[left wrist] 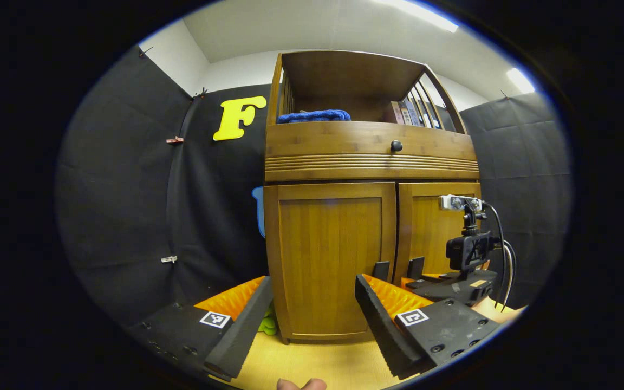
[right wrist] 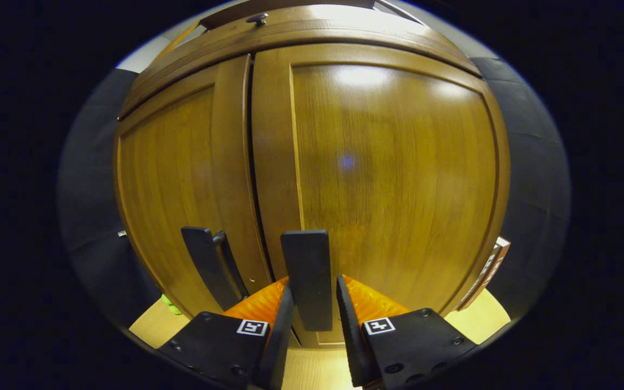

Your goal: Open the right door of the double-door shoe cabinet with the right hand, and open the left door with the left hand.

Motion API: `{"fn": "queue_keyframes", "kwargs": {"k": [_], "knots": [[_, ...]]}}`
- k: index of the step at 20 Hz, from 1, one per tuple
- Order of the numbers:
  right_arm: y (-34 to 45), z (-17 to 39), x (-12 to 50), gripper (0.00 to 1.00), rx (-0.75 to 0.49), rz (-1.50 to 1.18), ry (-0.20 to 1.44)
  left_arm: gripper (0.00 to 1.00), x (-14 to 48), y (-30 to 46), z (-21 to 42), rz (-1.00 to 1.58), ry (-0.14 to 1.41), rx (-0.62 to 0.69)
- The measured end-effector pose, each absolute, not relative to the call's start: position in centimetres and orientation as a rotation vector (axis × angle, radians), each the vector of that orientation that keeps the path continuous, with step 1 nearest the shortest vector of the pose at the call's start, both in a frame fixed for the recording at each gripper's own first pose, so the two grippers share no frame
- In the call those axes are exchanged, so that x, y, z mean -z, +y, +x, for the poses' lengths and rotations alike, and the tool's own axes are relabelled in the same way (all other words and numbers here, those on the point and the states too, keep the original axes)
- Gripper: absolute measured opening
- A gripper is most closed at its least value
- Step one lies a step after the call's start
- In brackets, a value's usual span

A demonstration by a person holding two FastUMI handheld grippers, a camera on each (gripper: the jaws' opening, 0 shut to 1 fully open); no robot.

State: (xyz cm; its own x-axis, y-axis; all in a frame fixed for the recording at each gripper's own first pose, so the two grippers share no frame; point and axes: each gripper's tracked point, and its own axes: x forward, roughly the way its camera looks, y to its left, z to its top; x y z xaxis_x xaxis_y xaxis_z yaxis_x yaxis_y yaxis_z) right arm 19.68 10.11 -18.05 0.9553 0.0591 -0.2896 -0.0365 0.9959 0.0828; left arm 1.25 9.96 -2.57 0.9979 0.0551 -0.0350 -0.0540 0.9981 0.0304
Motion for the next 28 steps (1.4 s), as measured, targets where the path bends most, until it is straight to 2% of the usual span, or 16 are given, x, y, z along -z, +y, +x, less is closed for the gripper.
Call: {"fn": "queue_keyframes", "kwargs": {"k": [4, 10, 13, 28], "knots": [[9.9, 19.6, 17.9, 0.25, -0.07, 0.008, 0.265, 0.96, 2.2, 9.5, 0.8, 0.02, 0.034, -0.056], [8.8, 15.0, 17.5, 0.25, -0.144, 0.054, 0.248, 0.98, 1.7, 8.0, 0.4, 0.025, 0.023, -0.057], [7.6, 11.6, 17.1, 0.25, -0.166, 0.079, 0.246, 0.96, 1.5, 6.7, 0.3, 0.022, 0.02, -0.057], [-1.6, 1.7, 15.8, 0.25, -0.194, 0.135, 0.27, 0.98, 2.8, -0.7, 0.7, 0.015, 0.064, -0.062]]}}
